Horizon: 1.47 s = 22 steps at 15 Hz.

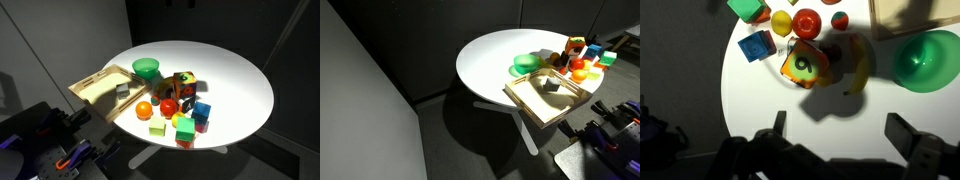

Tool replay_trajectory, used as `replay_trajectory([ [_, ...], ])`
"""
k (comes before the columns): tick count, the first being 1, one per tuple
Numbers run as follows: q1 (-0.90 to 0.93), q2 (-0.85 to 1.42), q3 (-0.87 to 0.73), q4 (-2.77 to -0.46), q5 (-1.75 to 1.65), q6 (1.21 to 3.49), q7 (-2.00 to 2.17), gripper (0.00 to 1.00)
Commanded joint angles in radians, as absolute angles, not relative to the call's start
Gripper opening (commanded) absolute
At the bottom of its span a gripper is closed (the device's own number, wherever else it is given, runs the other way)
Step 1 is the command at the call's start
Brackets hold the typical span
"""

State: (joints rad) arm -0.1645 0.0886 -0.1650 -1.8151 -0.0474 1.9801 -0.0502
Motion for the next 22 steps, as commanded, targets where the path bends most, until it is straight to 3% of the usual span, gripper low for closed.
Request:
replay_trajectory([
  [1,-0.189,0.131,-0.177,-1.746,-0.014,1.952,-0.082,1.0],
  [22,-0.214,0.259,-0.174,-1.747,-0.002,1.945,-0.107,1.0],
])
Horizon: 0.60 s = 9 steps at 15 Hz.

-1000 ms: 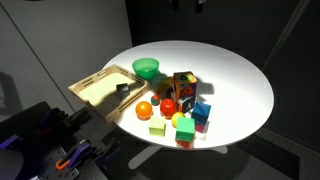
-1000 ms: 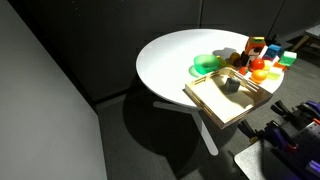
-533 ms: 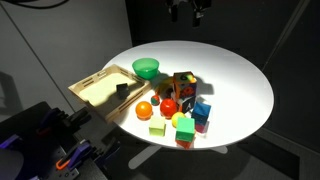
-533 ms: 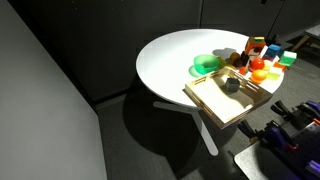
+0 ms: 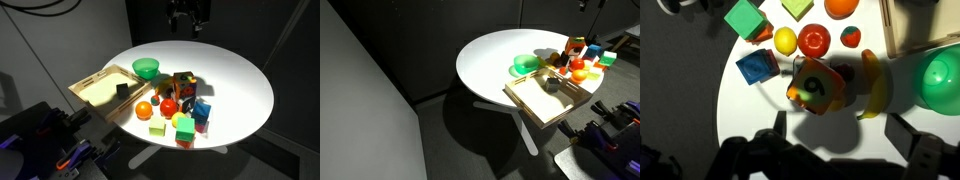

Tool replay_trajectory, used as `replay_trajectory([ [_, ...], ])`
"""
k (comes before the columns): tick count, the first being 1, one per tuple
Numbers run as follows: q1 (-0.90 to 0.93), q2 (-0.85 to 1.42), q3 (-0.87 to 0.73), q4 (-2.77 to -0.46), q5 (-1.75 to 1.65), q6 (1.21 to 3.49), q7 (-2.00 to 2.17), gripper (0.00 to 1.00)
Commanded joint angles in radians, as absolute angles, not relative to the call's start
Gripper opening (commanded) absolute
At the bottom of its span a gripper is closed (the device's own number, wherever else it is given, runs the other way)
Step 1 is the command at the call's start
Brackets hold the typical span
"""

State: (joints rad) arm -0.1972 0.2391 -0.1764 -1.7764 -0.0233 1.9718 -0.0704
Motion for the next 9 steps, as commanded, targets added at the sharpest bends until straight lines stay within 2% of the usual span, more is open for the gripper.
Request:
replay_trajectory([
  [1,-0.217,0.263,-0.174,-1.747,0.0,1.944,-0.111,1.0],
  [9,-0.227,0.277,-0.171,-1.741,-0.001,1.984,-0.138,1.0],
])
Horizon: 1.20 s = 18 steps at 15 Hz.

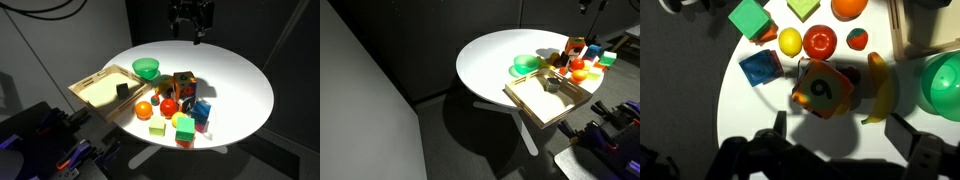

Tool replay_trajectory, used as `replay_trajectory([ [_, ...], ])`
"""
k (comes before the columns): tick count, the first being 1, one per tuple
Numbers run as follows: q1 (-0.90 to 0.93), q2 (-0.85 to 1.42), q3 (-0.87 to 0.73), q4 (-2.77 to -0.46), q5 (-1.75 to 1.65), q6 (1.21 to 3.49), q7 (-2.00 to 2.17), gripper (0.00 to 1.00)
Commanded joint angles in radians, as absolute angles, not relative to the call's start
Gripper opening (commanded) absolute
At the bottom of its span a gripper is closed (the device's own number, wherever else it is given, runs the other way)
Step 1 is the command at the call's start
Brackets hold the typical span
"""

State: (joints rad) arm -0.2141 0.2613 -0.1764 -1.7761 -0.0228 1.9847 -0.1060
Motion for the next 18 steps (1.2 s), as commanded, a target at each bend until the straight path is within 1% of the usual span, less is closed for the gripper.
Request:
replay_trajectory([
  [1,-0.226,0.278,-0.171,-1.74,-0.002,1.986,-0.137,1.0],
  [7,-0.224,0.309,-0.164,-1.745,-0.007,2.05,-0.153,1.0],
  [18,-0.217,0.307,-0.167,-1.772,-0.023,2.051,-0.125,1.0],
])
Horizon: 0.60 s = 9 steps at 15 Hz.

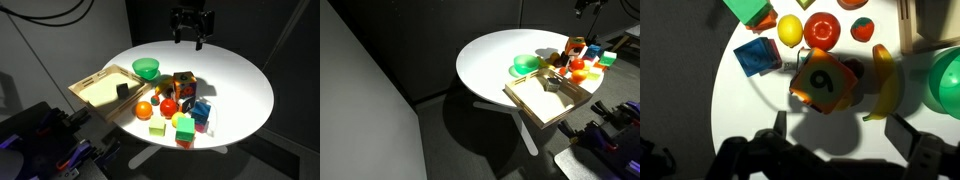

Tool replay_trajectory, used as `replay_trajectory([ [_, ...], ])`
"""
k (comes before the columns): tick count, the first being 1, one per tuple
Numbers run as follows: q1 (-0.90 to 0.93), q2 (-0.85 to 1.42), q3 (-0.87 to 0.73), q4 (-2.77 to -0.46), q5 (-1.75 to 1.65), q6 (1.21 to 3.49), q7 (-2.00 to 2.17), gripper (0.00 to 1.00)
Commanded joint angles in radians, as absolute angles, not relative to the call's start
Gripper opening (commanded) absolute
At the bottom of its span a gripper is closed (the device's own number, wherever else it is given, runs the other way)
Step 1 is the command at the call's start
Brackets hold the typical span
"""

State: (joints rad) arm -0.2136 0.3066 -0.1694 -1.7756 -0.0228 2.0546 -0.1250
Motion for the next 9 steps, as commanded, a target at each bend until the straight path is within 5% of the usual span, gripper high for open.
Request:
replay_trajectory([
  [1,-0.217,0.307,-0.167,-1.772,-0.023,2.051,-0.125,1.0],
  [9,-0.223,0.425,-0.161,-1.728,-0.019,2.049,-0.13,1.0],
])
